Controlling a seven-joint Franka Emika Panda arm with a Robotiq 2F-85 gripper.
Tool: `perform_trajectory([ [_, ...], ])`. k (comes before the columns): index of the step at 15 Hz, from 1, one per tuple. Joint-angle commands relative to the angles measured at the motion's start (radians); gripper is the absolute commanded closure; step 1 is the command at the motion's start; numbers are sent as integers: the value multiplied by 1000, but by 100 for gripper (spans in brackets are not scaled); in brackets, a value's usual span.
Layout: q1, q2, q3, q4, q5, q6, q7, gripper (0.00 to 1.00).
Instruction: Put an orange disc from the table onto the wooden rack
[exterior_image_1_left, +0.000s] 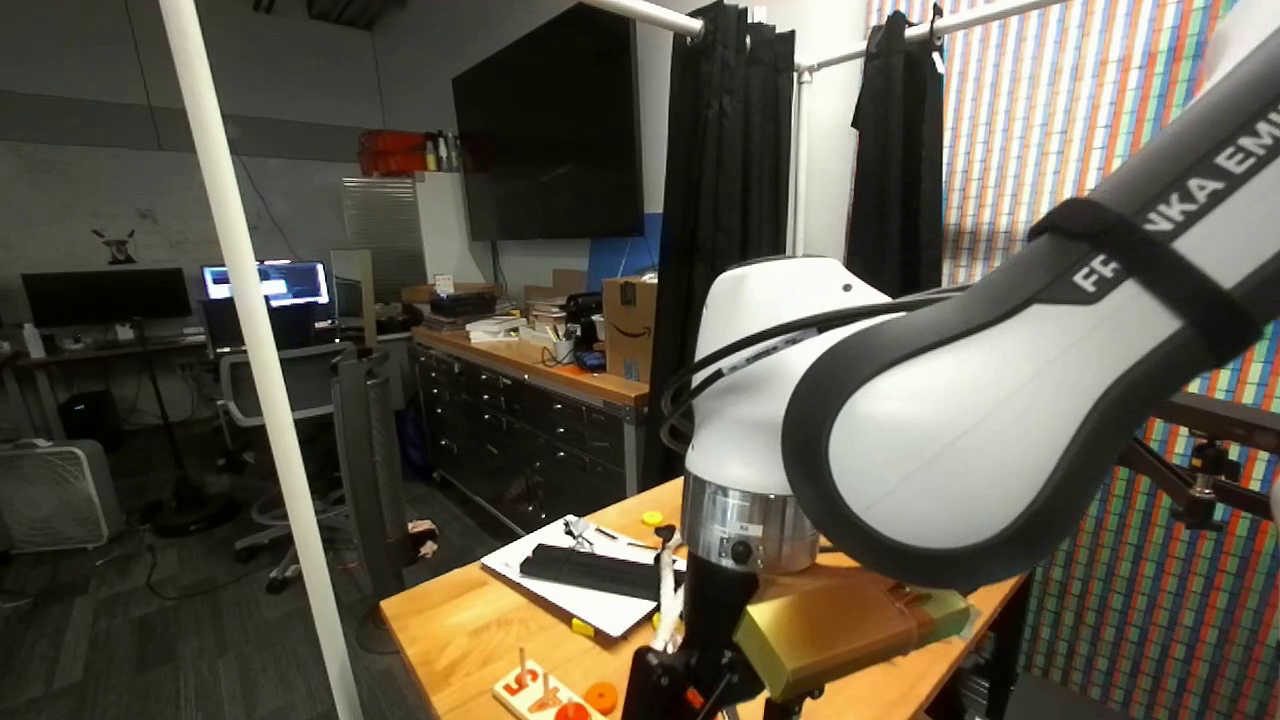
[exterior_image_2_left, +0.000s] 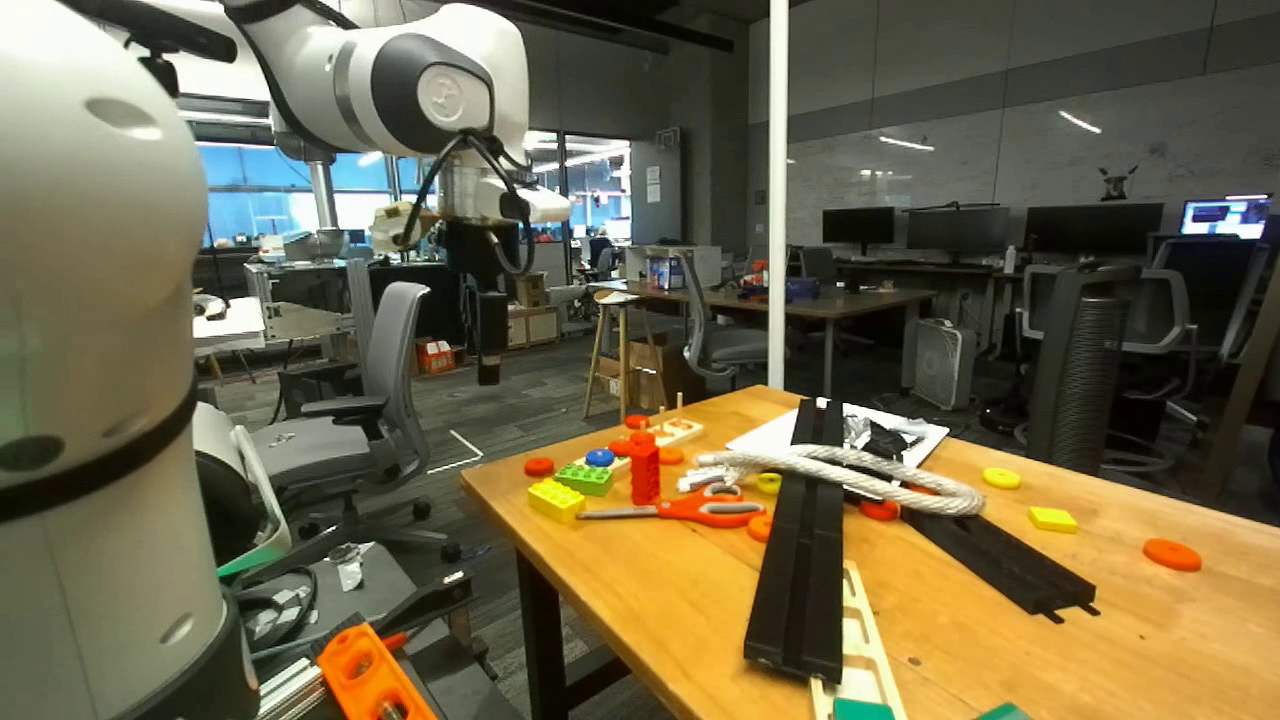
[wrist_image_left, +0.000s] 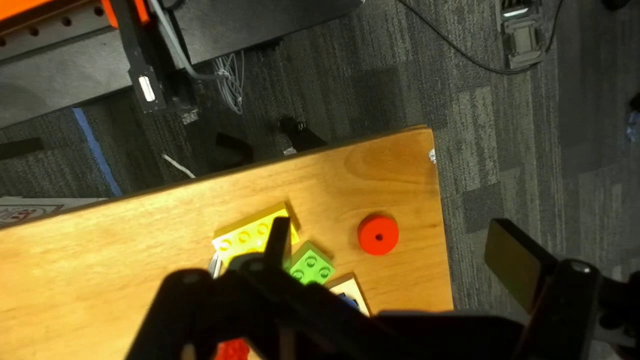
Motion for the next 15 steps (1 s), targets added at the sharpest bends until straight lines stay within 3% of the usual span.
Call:
perform_trajectory([
  [1,22,124,21,22,5,123,24,0],
  [6,3,304,35,65,-91,285,86,0],
  [11,9,415,-7,152,-268,287,226,0],
  [15,38,498,-73,230,-485,264,403,0],
])
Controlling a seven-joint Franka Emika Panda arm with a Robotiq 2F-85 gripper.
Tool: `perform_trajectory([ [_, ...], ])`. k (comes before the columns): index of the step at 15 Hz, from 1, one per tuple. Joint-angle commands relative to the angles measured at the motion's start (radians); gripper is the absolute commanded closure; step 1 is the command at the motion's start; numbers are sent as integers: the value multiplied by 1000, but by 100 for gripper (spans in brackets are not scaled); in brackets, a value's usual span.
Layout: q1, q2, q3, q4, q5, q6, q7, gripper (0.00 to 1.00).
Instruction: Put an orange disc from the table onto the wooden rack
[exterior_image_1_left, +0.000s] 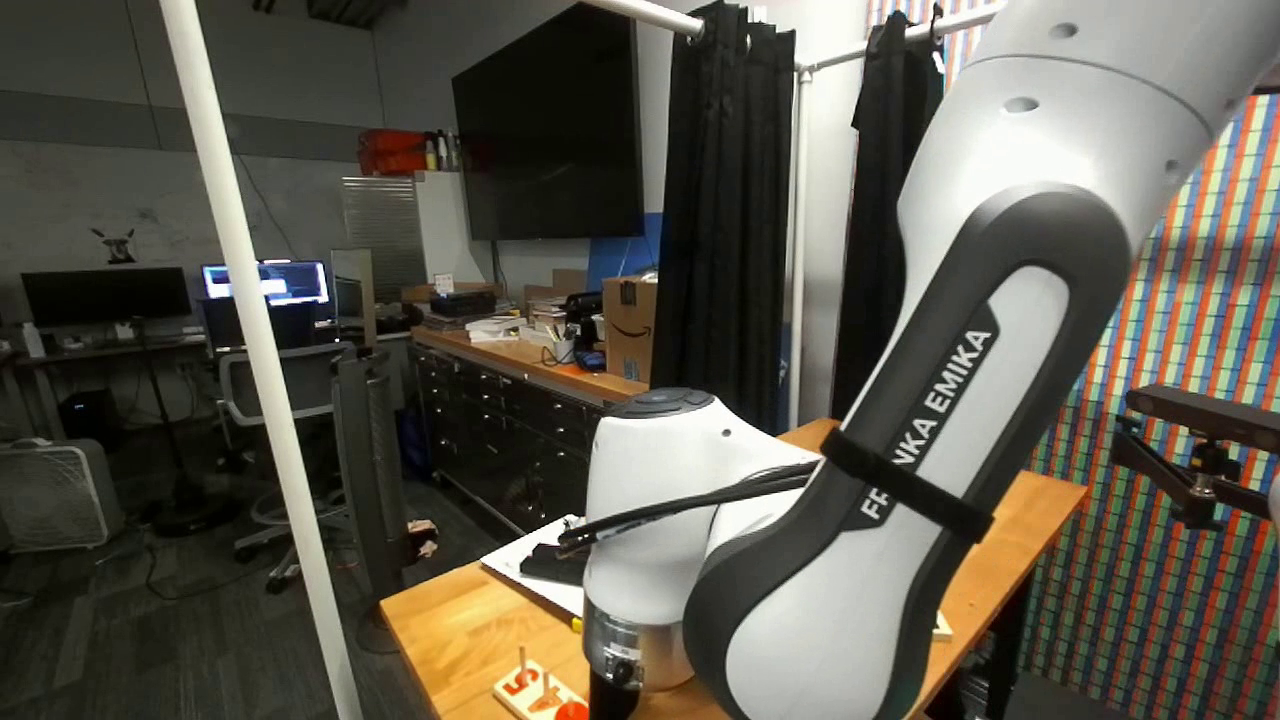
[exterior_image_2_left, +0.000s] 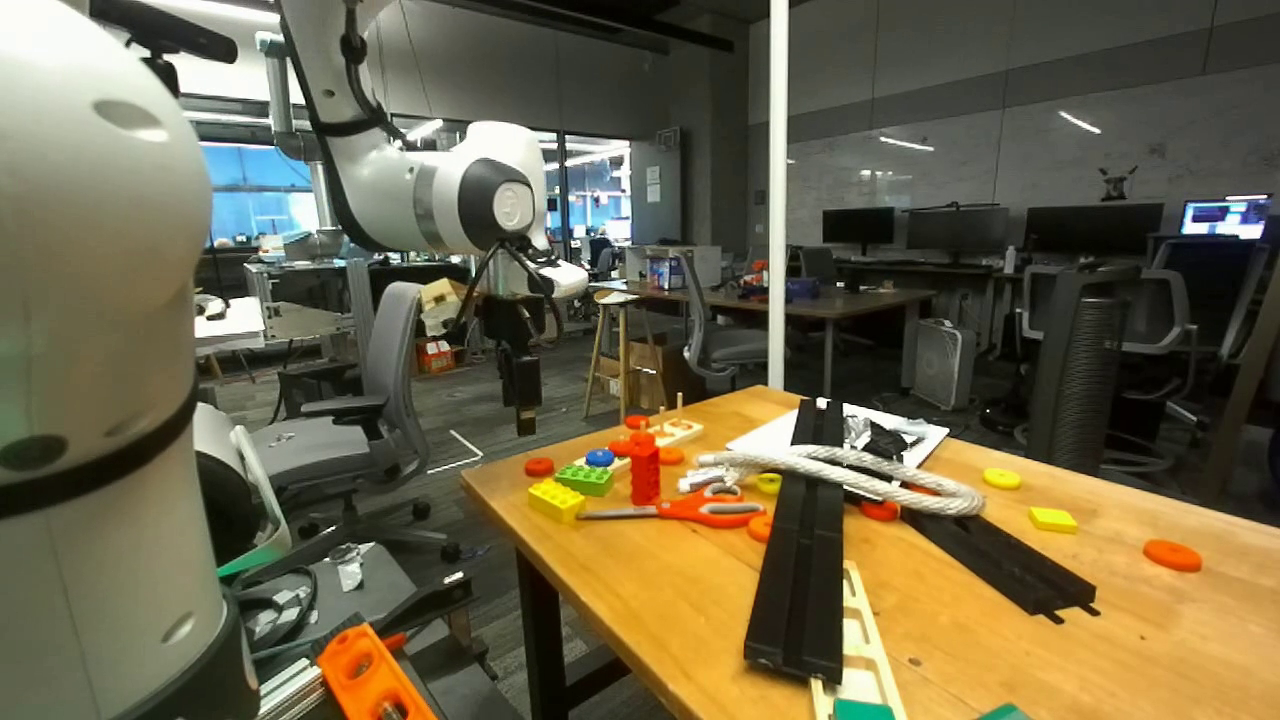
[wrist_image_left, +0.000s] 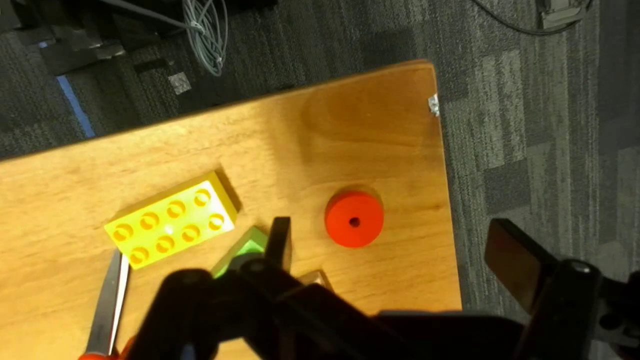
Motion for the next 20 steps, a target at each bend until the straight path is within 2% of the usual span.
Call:
perform_trajectory([
  [1,42,85,-74,88,-195,-24,176,0],
  [2,54,104,-94,102,-235,-27,209,0],
  [5,81,148,-130,127,-263,-30,250,0],
  [15,90,197,-129,132,-147,-3,198,0],
  [20,91,206,-135,129,-130,18,194,0],
])
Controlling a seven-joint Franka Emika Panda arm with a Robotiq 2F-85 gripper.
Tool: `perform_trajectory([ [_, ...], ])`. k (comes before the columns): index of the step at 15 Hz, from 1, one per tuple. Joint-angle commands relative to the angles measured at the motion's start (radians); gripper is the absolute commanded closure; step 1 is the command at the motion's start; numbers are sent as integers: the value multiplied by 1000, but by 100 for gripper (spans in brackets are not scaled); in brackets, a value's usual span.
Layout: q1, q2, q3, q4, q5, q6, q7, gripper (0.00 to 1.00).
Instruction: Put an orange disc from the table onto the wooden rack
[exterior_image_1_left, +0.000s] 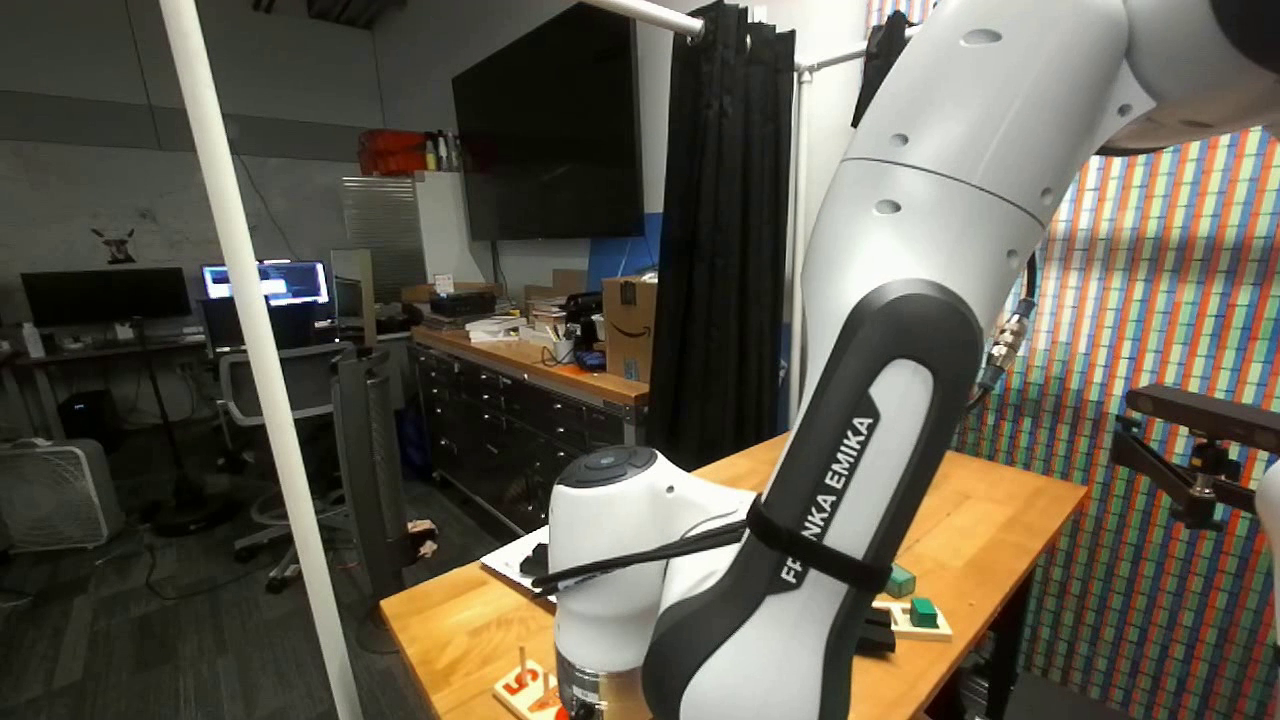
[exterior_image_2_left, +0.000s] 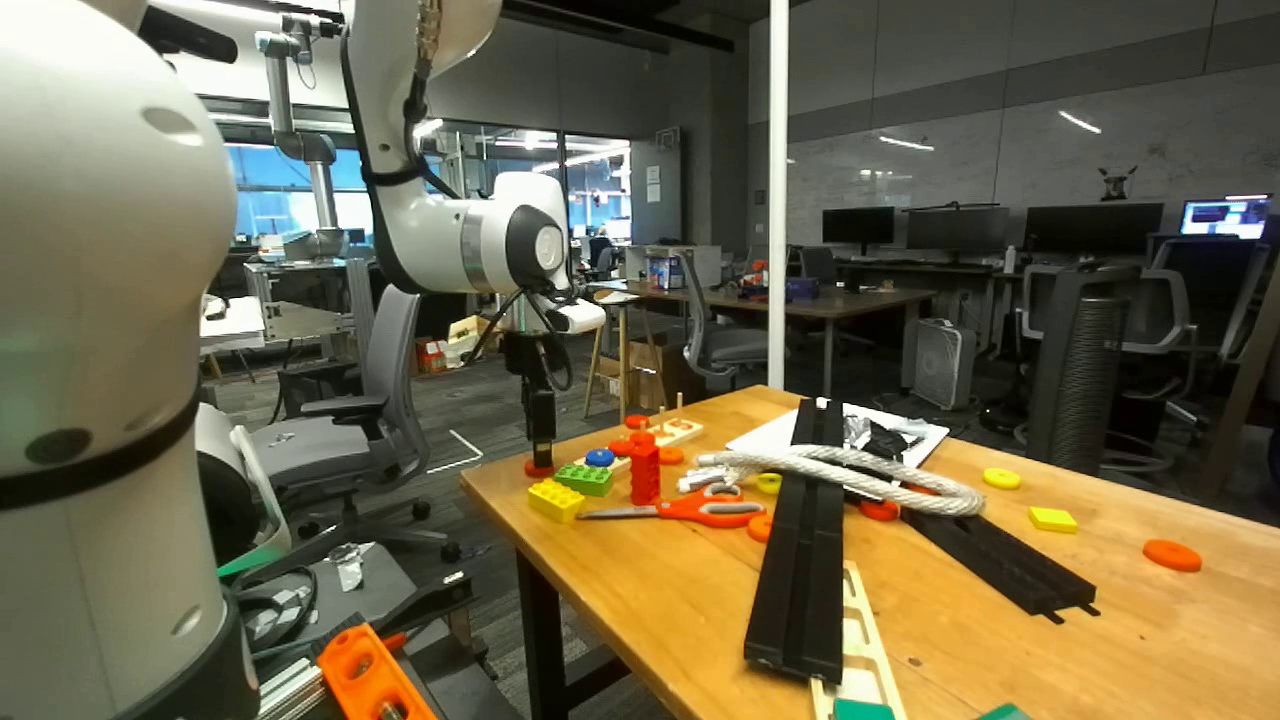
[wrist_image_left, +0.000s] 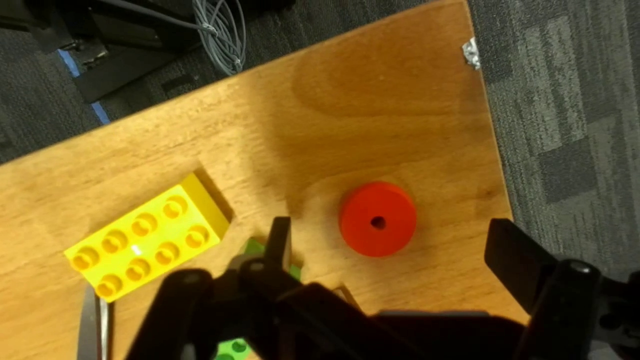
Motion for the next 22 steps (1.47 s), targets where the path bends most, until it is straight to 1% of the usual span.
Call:
perform_trajectory([
  [1,14,19,-12,18,33,20,-21,0],
  [10,4,35,-9,20,74,28,-49,0],
  [22,-11,52,-6,15,159,65,-146,0],
])
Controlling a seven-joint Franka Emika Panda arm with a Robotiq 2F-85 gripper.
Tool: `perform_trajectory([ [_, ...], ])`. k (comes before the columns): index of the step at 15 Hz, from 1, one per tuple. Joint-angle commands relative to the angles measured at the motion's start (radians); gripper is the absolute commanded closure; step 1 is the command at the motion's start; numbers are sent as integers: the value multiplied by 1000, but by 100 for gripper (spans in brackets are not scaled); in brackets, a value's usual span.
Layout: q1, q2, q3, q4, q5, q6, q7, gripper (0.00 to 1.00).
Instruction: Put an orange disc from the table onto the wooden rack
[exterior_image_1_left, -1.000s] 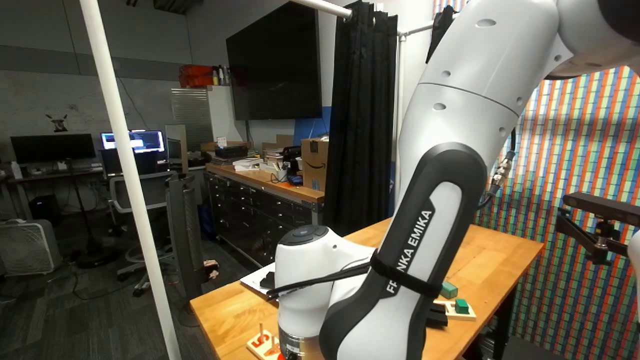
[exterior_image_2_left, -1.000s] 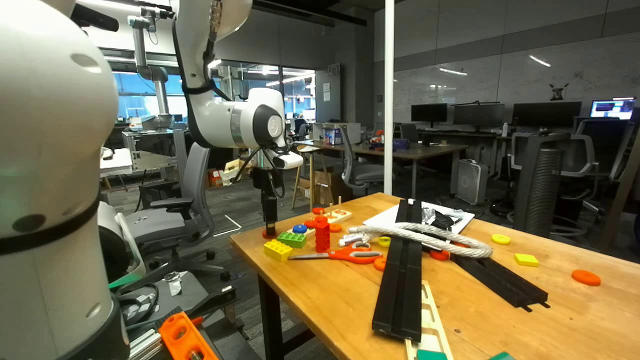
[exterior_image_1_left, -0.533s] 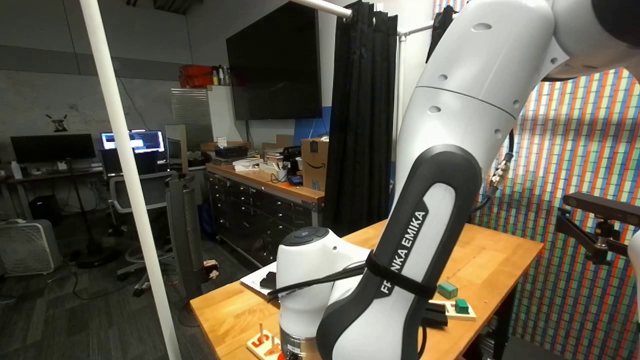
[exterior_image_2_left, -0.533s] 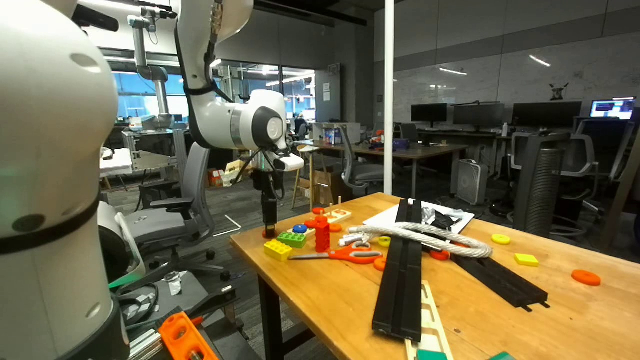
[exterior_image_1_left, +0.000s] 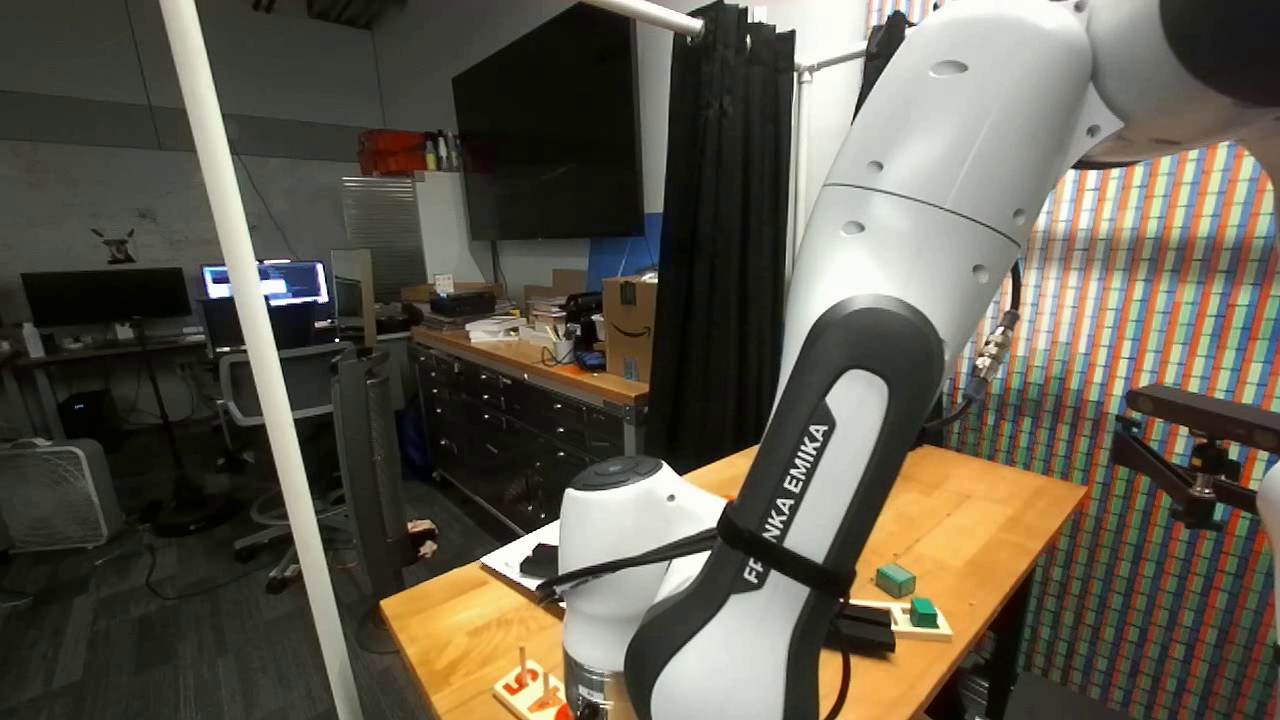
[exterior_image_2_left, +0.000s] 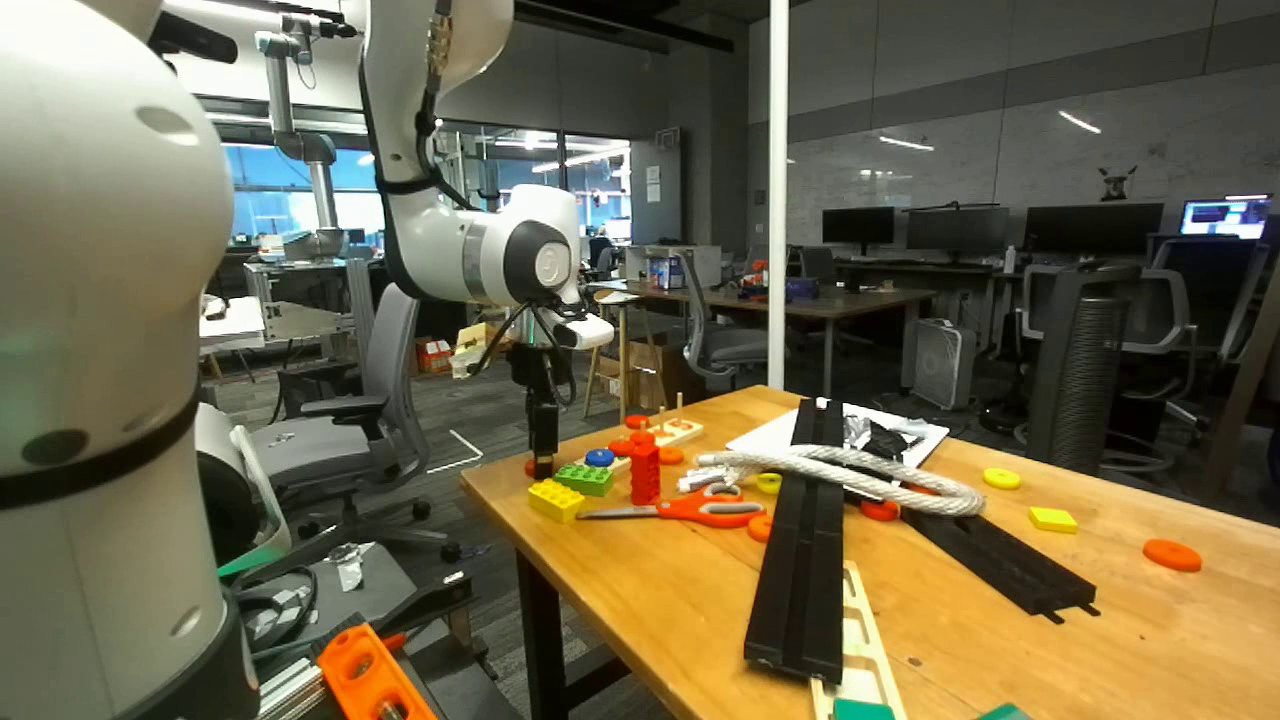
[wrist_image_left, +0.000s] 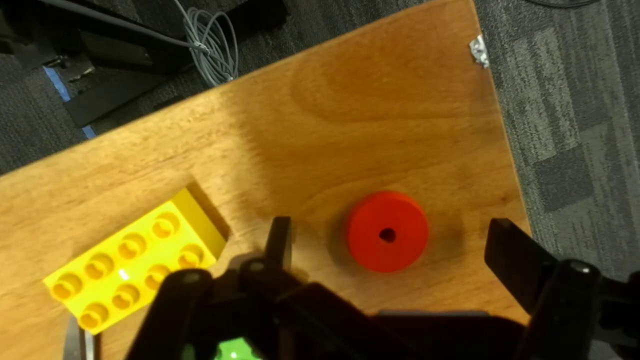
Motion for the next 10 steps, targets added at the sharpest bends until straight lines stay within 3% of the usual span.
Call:
perform_trajectory([
  [1,-1,13,-3,10,42,43,-52,0],
  [8,-3,21,0,10,68,58,-88,0],
  [9,-1,22,-2,9,69,61,-93,25],
  [10,0,22,-3,9,72,61,-98,27],
])
